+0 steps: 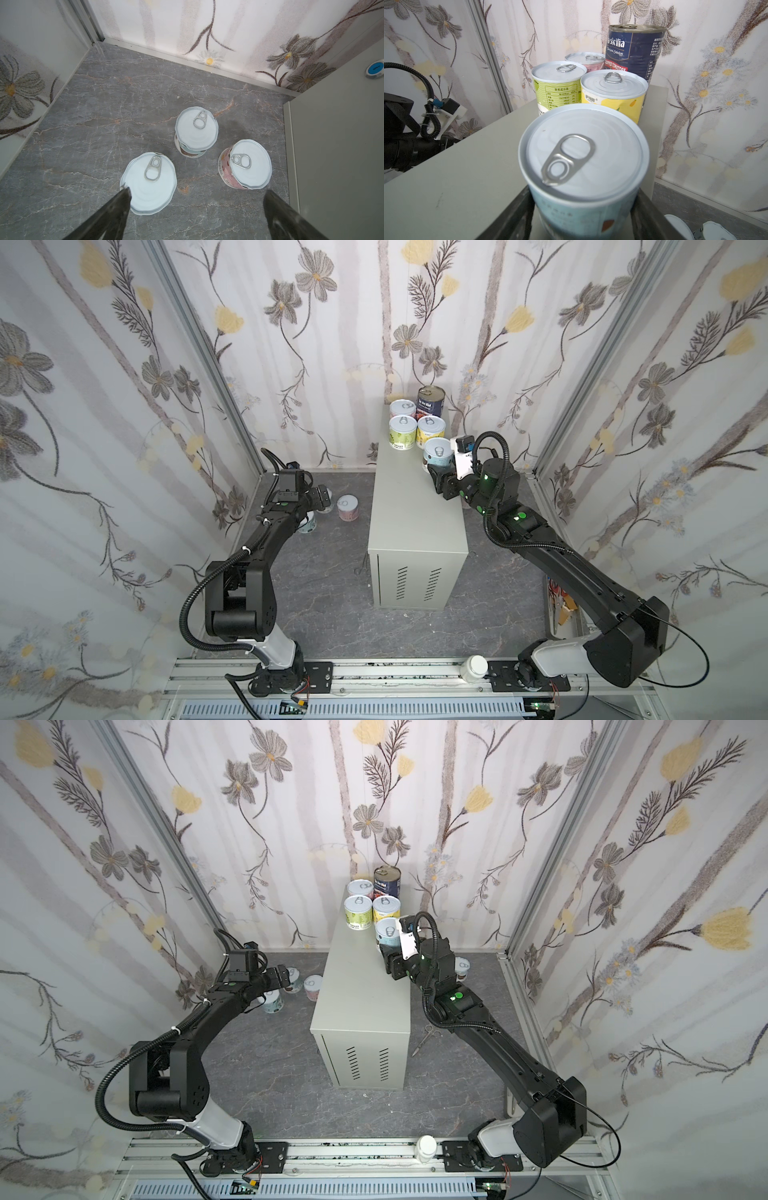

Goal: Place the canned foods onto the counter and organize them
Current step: 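Lower the light-blue can onto the cabinet top beside the green and yellow cans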

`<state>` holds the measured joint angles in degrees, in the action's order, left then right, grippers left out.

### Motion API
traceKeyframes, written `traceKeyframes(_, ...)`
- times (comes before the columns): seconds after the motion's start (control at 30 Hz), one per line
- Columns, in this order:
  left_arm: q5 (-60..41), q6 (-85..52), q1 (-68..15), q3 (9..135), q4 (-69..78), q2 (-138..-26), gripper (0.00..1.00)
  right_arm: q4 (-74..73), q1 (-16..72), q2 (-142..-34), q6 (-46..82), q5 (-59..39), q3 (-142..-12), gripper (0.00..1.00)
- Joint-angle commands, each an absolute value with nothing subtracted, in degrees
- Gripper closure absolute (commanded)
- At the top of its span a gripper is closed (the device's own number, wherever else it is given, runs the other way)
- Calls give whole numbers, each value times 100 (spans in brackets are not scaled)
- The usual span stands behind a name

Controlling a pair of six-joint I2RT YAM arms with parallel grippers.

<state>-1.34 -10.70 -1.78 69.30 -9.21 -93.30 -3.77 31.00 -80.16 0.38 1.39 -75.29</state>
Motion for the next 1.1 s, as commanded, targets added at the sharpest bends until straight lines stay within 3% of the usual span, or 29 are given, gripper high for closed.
traceKeyframes(0.0,-171,-1090,-167,7025,-835,-9376,0,-440,3099,-8081,0,105,-7602,32)
traceKeyframes(1.07,-67,-1143,-167,7177,-809,-9583,0,-275,3092,-8340,-61,141,-7783,32)
